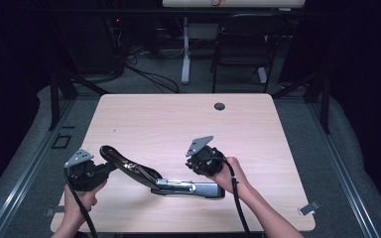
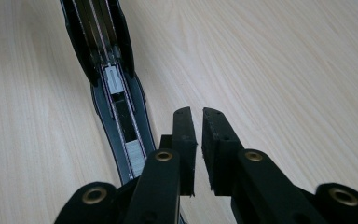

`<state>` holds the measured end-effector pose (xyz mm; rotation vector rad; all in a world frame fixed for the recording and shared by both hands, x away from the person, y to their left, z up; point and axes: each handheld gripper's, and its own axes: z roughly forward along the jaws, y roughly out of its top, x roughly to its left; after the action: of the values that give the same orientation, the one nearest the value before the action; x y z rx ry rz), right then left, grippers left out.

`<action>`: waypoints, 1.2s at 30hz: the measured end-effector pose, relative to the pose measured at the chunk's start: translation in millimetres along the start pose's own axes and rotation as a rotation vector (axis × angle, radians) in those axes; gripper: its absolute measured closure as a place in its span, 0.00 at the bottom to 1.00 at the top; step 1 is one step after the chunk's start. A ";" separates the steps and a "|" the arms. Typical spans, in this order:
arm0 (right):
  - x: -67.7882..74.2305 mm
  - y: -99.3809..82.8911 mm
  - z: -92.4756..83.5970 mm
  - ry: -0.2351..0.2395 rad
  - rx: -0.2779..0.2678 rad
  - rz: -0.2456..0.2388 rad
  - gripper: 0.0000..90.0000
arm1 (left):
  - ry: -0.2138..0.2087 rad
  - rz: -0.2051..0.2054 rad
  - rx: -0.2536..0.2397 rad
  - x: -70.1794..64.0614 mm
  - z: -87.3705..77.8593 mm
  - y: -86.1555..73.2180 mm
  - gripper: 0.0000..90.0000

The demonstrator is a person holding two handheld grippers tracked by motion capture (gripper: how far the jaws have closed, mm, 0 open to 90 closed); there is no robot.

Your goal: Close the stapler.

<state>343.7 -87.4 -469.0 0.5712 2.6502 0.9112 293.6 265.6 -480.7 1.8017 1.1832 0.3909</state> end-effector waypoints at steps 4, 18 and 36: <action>0.7 0.9 -1.3 -0.005 -0.016 -0.006 0.95 | 0.002 0.016 -0.030 -1.9 -1.2 2.9 0.97; 2.0 5.2 -3.9 -0.004 -0.040 0.012 0.96 | -0.012 0.066 -0.051 -13.1 1.9 8.3 0.98; 6.6 17.1 -8.1 0.044 -0.111 0.035 0.95 | -0.030 0.106 -0.080 -24.1 5.6 11.9 1.00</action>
<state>339.5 -76.3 -452.8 0.5790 2.6153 1.0856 292.2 240.9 -468.8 1.7994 1.0402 0.4637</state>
